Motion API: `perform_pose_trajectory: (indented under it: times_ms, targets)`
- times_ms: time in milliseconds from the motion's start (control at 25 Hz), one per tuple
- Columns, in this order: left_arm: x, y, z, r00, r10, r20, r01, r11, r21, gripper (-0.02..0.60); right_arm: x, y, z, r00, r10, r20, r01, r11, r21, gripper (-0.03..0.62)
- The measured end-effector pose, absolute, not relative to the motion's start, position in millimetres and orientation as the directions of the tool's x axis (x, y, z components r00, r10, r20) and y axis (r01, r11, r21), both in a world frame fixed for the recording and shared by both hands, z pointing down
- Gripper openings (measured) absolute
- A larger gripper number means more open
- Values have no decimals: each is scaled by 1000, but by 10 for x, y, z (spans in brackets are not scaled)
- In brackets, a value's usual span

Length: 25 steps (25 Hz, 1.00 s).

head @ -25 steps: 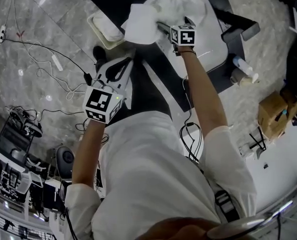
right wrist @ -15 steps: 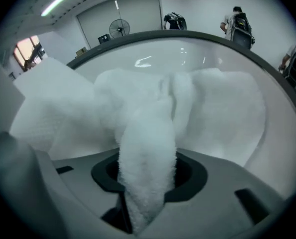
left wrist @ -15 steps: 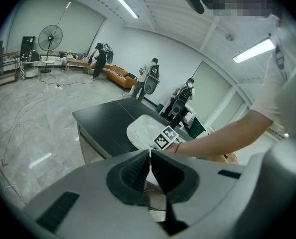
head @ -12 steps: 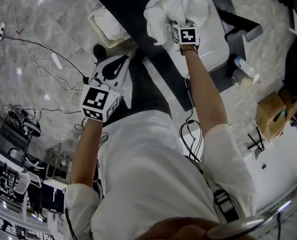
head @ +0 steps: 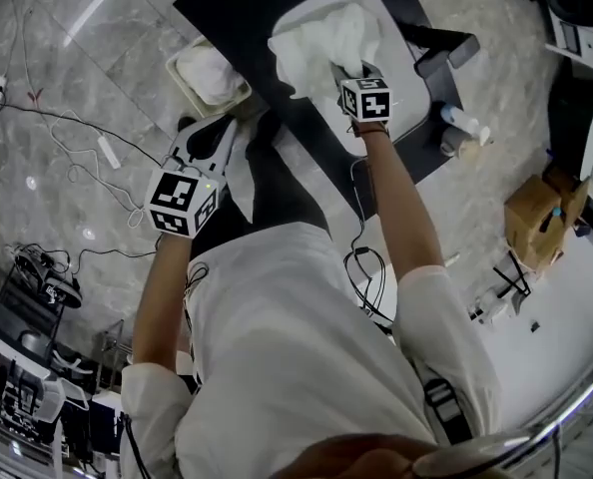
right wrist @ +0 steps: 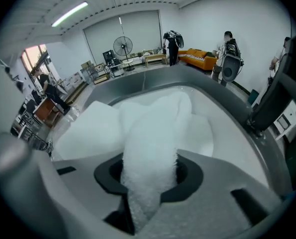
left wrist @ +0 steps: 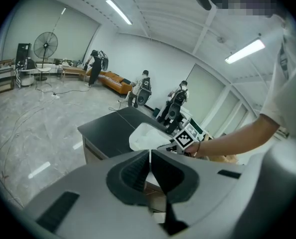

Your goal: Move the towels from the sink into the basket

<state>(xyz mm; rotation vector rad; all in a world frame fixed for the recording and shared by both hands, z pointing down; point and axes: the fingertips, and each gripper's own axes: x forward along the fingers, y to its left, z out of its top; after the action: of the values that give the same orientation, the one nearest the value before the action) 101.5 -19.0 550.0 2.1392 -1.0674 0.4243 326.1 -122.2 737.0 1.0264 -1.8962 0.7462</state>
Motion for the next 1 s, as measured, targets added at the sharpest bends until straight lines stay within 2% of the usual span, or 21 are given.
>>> perform_pose_trajectory:
  times_ms: [320,600,1000]
  targets:
    - [898,-97,4991,631,-584,510,-775,-467,425,12,3222,-1076,6368,-367,-476,799,-885,444,-141,120]
    - [788,46,4483,641,-587,495,-767,-516,381,12,2992,-849,5259,-408,-581,704,-866,491,-97,118]
    - [251,215,3770,598,-681,422,-801,-497,333,12,2322,-424,3963,-520,-681,516,-817,573,-67,117]
